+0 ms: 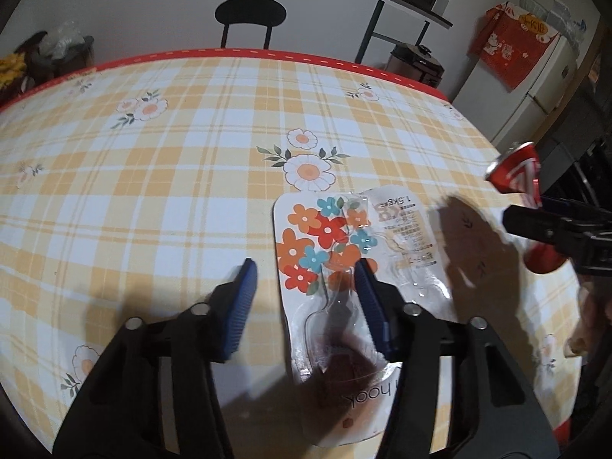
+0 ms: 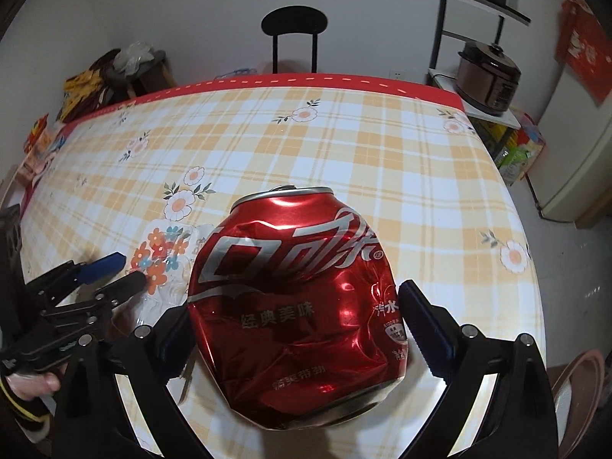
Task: Collect trash
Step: 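Grasp the clear plastic hook packaging with the left gripper and lift it, then carry the red can over the brown bin and open the right gripper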
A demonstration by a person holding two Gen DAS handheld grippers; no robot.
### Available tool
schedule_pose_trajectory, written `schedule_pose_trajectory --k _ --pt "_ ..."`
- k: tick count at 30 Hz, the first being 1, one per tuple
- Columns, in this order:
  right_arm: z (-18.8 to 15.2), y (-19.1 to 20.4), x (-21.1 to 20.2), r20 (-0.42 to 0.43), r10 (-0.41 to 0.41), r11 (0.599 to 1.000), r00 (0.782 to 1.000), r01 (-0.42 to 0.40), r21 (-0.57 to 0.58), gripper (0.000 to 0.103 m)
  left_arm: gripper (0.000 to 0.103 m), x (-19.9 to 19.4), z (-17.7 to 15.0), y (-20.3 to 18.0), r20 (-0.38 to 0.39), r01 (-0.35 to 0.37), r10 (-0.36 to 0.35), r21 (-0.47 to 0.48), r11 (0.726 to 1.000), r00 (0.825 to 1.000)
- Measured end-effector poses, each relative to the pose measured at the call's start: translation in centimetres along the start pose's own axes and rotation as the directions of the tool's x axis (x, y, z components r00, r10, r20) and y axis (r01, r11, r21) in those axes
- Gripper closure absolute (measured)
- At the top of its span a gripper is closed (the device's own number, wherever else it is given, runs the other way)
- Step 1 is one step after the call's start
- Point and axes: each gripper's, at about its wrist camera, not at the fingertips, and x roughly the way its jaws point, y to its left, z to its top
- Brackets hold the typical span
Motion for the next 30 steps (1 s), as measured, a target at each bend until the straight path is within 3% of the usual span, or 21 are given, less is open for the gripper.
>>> schedule_pose_trajectory --k 2,3,9,18,30 --pt "-0.4 -0.2 -0.4 0.005 0.0 1.0 1.0 0.0 0.028 0.009 0.074 -0.1 0.0 0.1 0.001 0.037 -0.037 -0.013 0.999 0.999" --pt "-0.5 -0.4 -0.7 0.009 0.0 0.999 1.0 0.0 0.042 0.009 0.089 -0.3 -0.2 0.1 -0.001 0.053 -0.053 -0.015 0.998 0.999" --pt "-1.3 -0.6 -2.9 0.059 0.0 0.995 0.998 -0.006 0.095 0.009 0.091 -1.6 -0.9 1.0 0.0 0.073 -0.073 -0.054 0.996 0.997" --pt "-2.2 0.2 -6.3 0.118 0.035 0.993 0.992 -0.048 0.109 0.009 0.091 -6.4 -1.7 3.4 0.062 0.12 -0.113 -0.123 0.985 0.992" --pt "-4.1 -0.3 -11.5 0.218 0.071 0.989 0.973 -0.098 0.115 0.009 0.091 -13.3 -1.9 1.7 0.149 0.118 -0.104 -0.088 0.989 0.983"
